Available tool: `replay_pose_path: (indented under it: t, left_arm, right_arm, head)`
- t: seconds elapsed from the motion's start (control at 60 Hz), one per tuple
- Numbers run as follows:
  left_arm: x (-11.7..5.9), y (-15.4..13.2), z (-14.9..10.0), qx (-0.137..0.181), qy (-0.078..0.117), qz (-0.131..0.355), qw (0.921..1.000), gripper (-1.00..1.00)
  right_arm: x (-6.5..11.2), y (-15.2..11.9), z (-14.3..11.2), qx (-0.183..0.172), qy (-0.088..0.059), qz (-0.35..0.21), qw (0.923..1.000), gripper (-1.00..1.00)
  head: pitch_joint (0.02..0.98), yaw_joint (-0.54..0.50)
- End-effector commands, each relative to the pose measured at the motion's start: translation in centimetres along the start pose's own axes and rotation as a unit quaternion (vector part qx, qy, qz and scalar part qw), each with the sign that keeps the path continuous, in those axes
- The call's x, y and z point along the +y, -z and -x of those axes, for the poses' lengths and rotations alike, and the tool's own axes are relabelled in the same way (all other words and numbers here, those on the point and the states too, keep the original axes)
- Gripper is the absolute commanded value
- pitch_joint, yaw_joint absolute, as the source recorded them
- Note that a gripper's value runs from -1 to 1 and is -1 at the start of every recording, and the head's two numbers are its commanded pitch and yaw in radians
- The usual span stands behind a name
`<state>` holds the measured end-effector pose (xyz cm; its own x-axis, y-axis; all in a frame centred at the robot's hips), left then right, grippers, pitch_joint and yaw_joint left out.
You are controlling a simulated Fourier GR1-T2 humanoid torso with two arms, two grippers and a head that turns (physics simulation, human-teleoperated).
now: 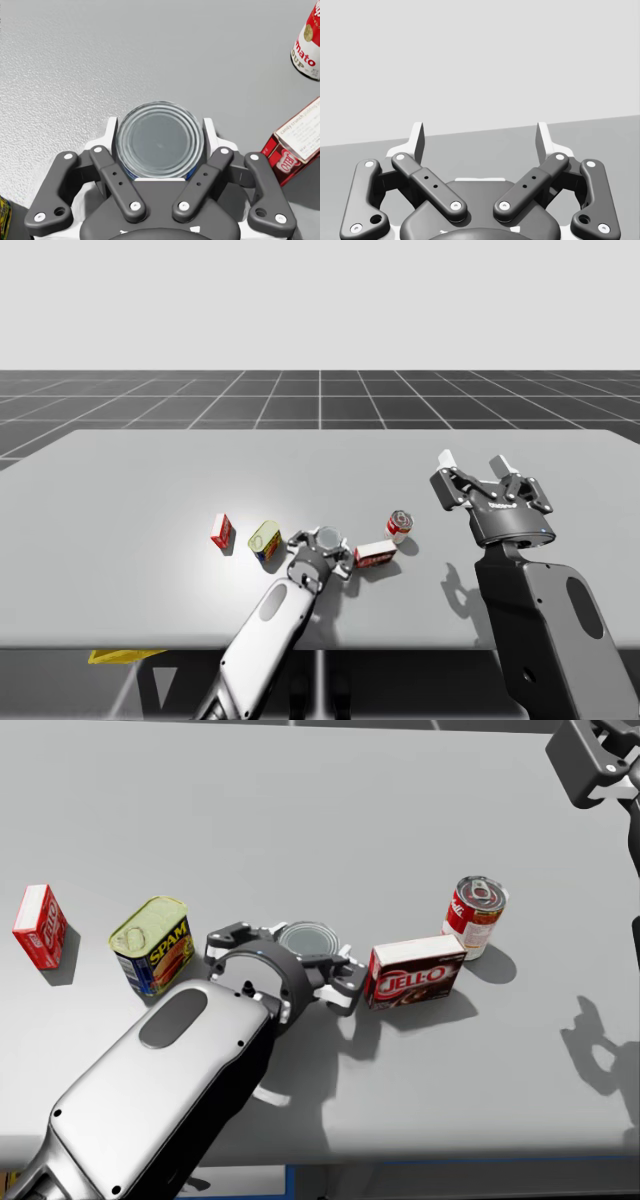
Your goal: Grasp the tuna can and hold it up.
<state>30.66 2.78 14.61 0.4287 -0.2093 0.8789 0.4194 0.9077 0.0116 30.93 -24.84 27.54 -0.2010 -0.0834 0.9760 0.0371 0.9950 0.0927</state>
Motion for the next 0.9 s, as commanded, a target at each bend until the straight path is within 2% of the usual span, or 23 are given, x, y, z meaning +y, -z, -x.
replay_pose_path:
  t: [0.017,0.217,0.417,0.6,0.9]
  left_arm:
    - [0.08,0.21,0.85,0.018,0.006,0.007,0.9998,0.94]
    - [-0.03,-0.1,1.07,0.018,0.017,0.015,0.9996,1.0]
    - [0.03,-0.12,1.17,0.019,0.022,0.019,0.9994,1.0]
    - [0.01,-0.12,1.23,0.021,0.023,0.022,0.9993,1.0]
    - [-0.11,-0.05,1.23,0.02,0.028,0.024,0.9991,1.0]
  right_arm:
    - [-0.02,0.01,0.0,0.0,-0.001,0.0,1.0,-1.0]
    - [0.0,-0.01,-0.01,0.0,-0.001,0.001,1.0,-1.0]
    - [0.03,-0.03,-0.01,-0.001,-0.002,0.001,1.0,-1.0]
    - [0.05,-0.03,0.06,-0.001,-0.004,0.001,1.0,-1.0]
    - [-0.04,-0.04,0.14,-0.004,-0.008,0.002,1.0,-1.0]
  head:
    - [0.875,-0.06]
    - [0.839,-0.06]
    - [0.648,-0.05]
    - [0.525,-0.05]
    - [0.478,-0.04]
